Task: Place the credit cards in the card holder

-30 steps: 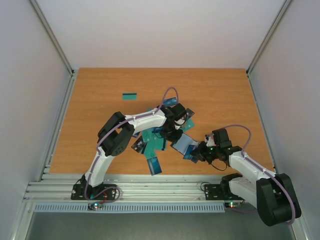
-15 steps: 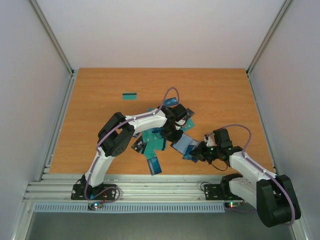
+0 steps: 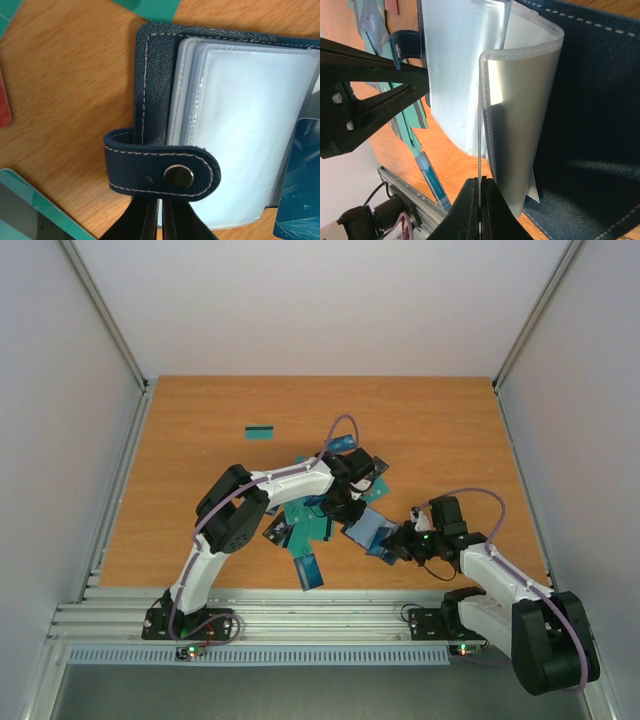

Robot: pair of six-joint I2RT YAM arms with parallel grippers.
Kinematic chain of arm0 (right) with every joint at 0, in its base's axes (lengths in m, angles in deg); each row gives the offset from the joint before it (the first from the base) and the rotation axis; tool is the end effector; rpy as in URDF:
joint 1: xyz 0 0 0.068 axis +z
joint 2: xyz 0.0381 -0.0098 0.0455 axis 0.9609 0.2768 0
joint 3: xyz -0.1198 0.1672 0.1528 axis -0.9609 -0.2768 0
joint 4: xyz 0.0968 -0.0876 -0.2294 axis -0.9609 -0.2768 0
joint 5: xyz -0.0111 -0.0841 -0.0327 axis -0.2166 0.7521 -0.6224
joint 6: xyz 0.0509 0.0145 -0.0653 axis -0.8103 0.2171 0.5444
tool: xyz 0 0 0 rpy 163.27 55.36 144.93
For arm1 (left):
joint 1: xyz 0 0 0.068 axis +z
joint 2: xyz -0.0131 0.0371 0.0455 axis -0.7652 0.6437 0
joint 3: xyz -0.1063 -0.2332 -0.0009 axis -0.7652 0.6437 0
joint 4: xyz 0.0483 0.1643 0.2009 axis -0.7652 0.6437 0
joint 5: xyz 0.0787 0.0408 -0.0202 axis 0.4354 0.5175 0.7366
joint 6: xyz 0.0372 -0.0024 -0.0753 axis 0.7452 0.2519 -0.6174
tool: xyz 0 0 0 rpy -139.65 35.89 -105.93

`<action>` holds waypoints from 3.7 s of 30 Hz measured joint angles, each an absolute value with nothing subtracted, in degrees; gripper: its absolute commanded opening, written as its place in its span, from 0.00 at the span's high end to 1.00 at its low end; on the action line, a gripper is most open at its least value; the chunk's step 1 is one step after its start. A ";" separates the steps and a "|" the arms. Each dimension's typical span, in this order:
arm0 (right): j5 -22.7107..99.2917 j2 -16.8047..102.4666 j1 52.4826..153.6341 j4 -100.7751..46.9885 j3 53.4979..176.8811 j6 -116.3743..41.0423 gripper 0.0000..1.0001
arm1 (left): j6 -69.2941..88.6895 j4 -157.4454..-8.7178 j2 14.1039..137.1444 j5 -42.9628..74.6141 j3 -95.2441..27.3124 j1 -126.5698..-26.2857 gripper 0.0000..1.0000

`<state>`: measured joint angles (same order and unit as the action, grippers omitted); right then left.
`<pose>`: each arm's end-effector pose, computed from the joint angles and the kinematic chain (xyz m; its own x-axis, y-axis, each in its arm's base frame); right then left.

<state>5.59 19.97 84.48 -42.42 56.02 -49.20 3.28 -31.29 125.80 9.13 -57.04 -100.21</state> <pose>0.1720 0.0804 0.0929 -0.9407 0.0689 -0.3321 -0.1915 0.7002 0.6878 0.2620 -0.3451 0.0980 -0.8370 0.5403 -0.0862 0.5394 0.7886 -0.2953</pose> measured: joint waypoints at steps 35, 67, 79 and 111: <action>1.92 29.45 81.33 -39.51 58.93 -43.17 0.99 | 2.29 -27.72 125.53 12.56 -58.44 -100.25 0.66; 1.92 31.14 81.31 -41.43 62.93 -39.30 0.99 | 9.16 -27.42 126.96 12.40 -60.01 -99.99 0.67; 5.40 31.86 81.31 -42.77 62.93 -39.47 0.99 | 9.40 -27.59 127.00 12.93 -59.92 -99.99 0.79; 3.45 36.77 81.26 -26.57 59.04 -47.41 0.99 | 9.73 -28.29 126.39 12.27 -58.90 -99.77 0.85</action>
